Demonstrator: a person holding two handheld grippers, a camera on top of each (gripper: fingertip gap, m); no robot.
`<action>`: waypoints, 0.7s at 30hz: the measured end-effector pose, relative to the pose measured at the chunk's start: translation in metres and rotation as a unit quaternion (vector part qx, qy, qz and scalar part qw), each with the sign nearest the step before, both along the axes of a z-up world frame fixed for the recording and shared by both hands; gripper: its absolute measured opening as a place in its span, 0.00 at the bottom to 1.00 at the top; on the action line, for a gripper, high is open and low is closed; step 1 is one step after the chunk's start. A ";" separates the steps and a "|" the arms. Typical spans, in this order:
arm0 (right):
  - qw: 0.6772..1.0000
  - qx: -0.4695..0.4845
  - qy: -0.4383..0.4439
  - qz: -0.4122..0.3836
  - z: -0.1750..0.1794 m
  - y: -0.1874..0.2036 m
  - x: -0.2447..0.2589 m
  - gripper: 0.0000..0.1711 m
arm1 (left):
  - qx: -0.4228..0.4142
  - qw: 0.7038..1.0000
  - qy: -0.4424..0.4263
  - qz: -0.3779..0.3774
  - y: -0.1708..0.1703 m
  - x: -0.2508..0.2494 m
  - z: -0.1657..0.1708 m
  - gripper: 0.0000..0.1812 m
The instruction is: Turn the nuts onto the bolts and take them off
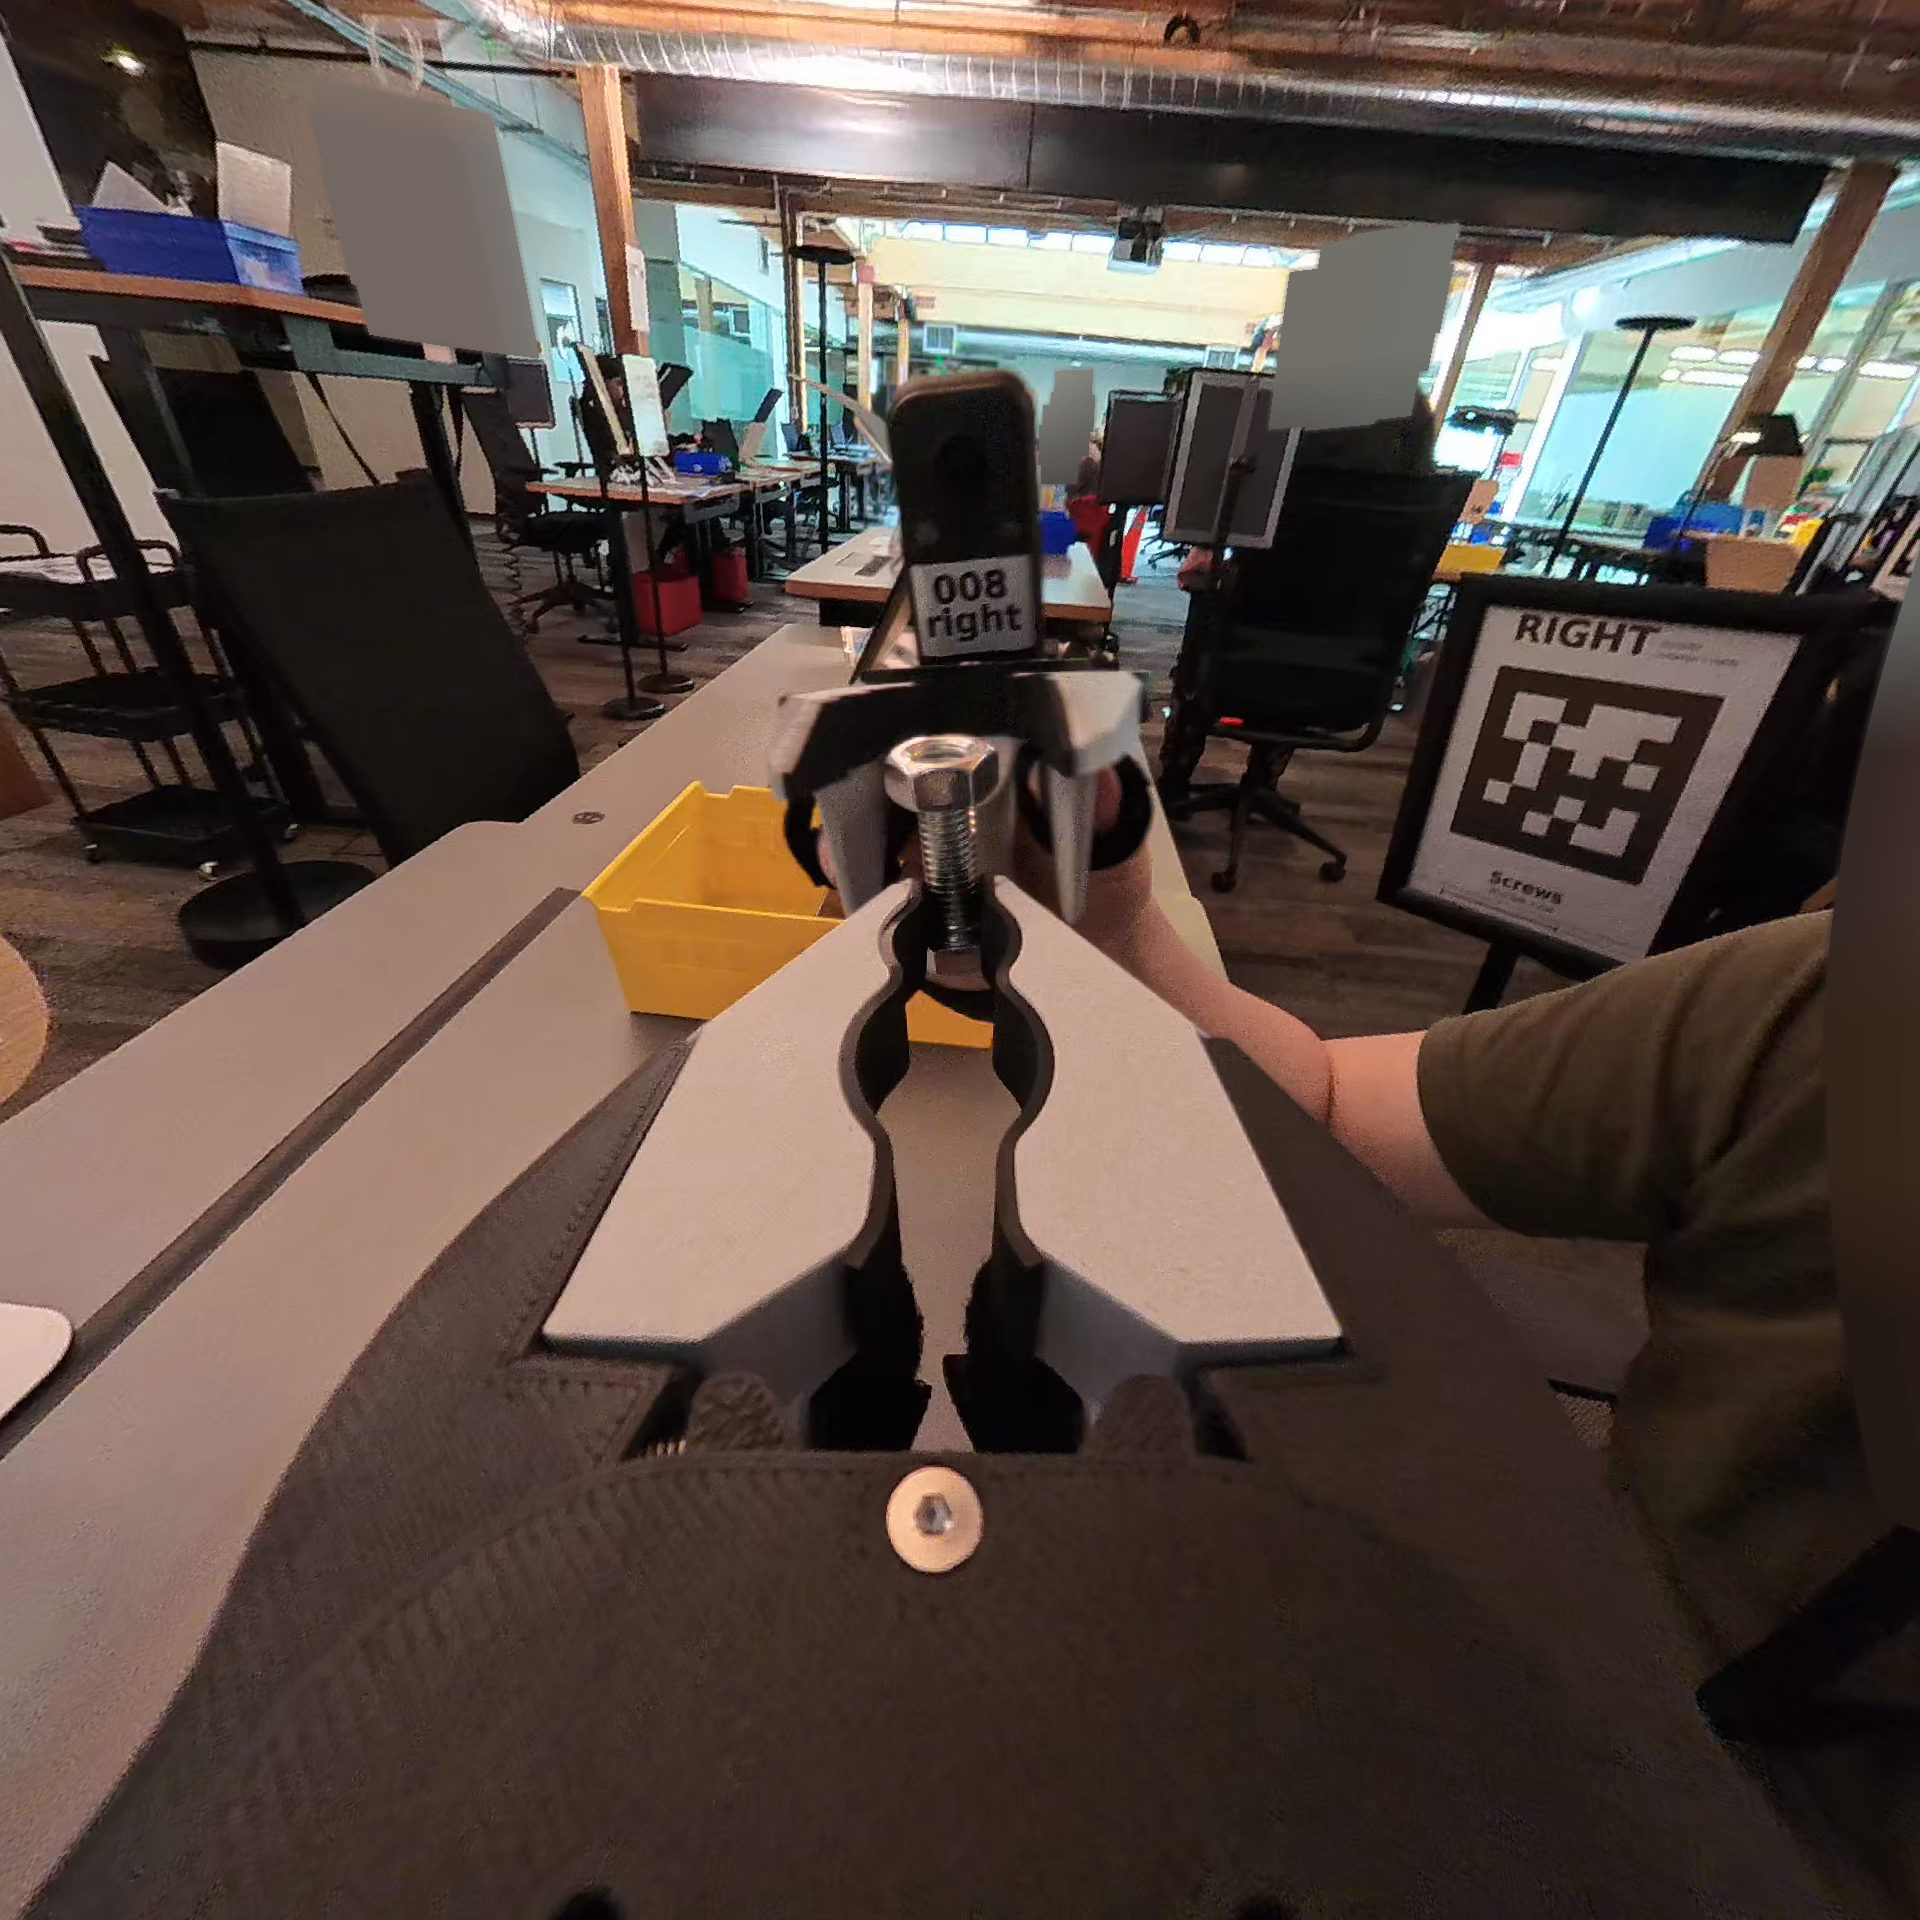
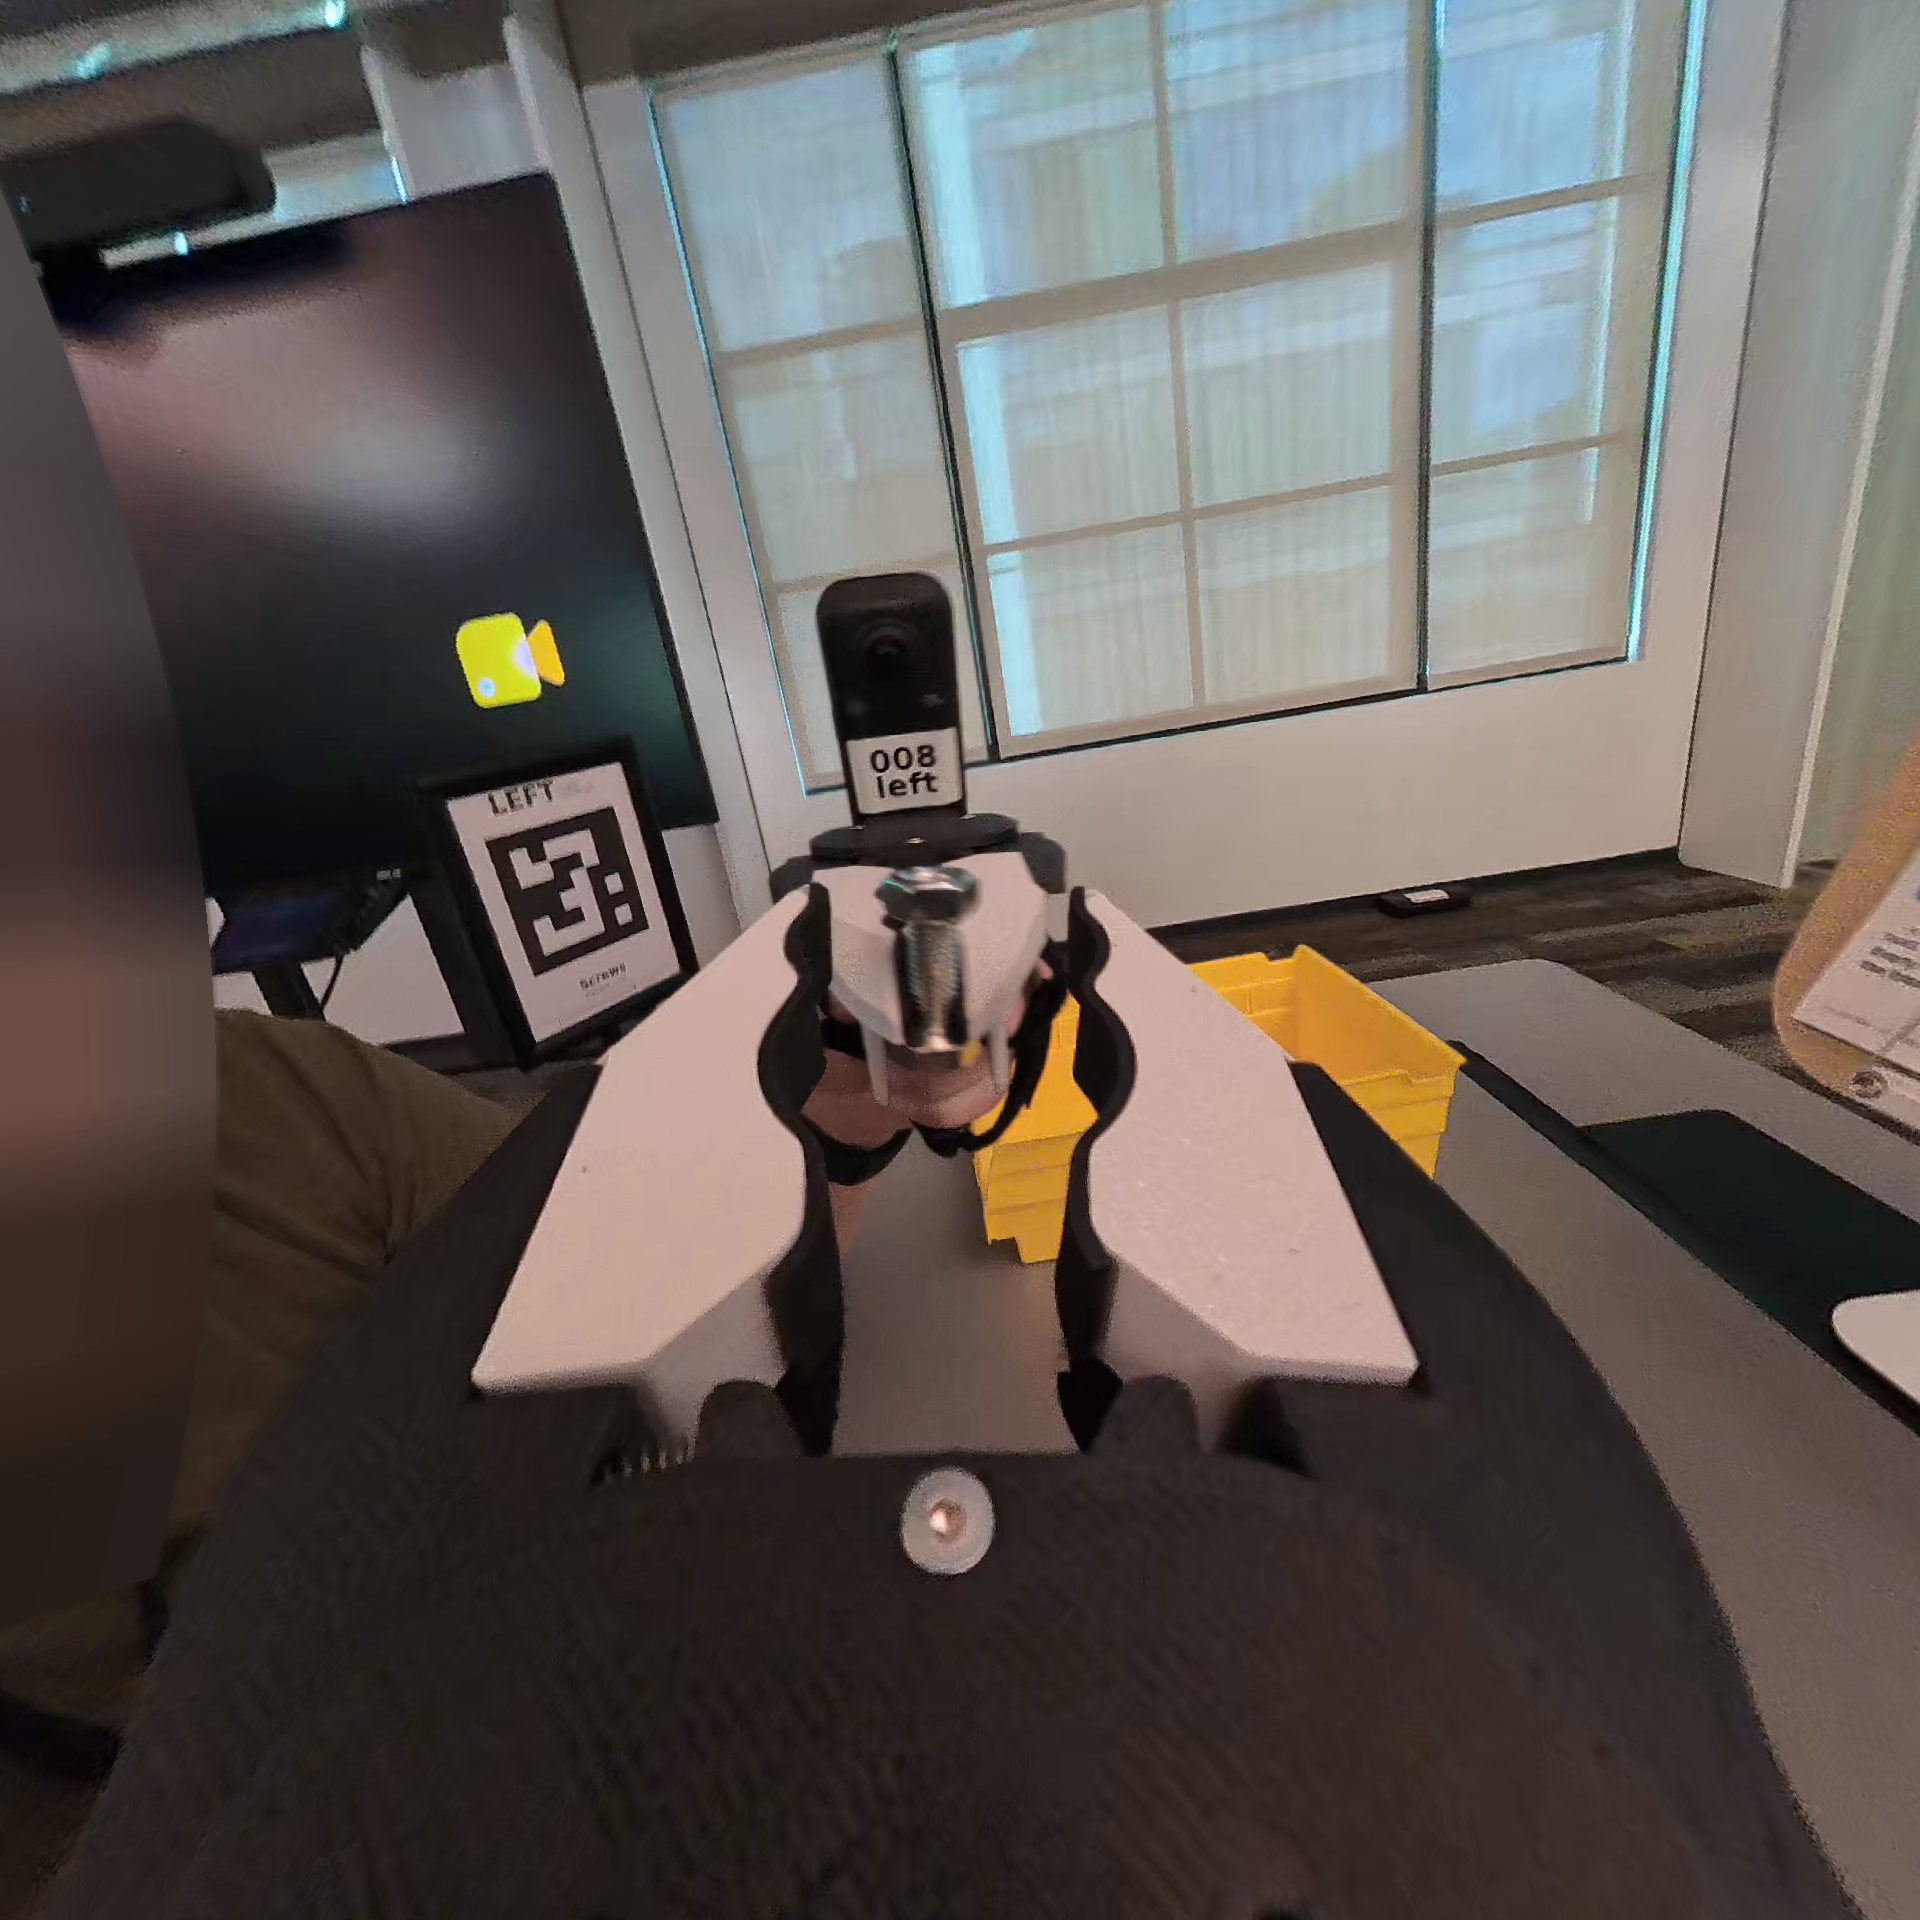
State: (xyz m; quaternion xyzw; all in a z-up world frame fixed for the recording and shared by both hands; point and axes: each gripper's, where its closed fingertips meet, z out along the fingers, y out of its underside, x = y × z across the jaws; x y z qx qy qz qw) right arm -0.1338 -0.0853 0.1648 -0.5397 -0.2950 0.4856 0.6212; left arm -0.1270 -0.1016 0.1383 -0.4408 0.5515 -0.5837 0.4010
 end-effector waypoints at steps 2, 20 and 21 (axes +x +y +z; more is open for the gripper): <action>1.000 0.004 -0.010 -0.006 -0.003 0.001 -0.009 0.25 | 0.006 1.000 0.003 -0.003 -0.003 0.003 -0.002 0.04; 0.976 0.076 -0.071 -0.189 0.003 0.016 0.007 0.22 | 0.110 0.981 0.006 0.158 0.028 0.010 -0.007 0.04; 0.972 0.085 -0.077 -0.207 0.004 0.016 0.008 0.22 | 0.127 0.976 0.005 0.178 0.031 0.010 -0.007 0.04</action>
